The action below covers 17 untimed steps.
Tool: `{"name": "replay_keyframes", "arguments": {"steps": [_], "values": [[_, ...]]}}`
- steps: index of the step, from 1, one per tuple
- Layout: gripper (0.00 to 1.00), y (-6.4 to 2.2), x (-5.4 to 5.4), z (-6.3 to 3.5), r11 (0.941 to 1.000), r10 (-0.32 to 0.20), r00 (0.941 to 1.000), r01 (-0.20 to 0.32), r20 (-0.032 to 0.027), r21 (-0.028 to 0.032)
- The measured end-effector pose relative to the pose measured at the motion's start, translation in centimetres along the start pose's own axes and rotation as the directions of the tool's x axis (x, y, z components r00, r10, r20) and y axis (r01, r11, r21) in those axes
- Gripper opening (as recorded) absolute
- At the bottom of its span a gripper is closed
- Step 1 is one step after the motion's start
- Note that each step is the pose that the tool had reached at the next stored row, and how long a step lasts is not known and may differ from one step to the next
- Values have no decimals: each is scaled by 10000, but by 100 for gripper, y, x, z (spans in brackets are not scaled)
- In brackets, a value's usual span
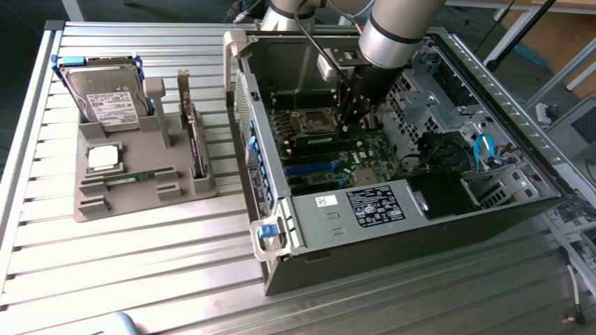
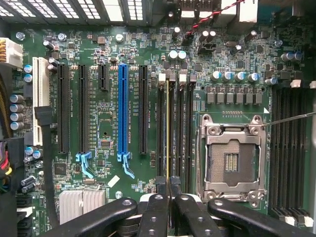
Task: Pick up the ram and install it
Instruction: 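Insert the ram into the slot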
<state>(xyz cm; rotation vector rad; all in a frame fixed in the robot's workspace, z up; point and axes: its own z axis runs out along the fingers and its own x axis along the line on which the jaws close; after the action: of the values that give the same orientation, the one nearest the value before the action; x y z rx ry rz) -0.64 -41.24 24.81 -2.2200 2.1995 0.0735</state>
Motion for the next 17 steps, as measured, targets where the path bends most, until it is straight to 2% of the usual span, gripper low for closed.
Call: {"name": "replay_keyframes", "arguments": {"steps": [17], "values": [[12, 0, 44, 18, 10000, 0, 10000, 0, 1, 0]]}}
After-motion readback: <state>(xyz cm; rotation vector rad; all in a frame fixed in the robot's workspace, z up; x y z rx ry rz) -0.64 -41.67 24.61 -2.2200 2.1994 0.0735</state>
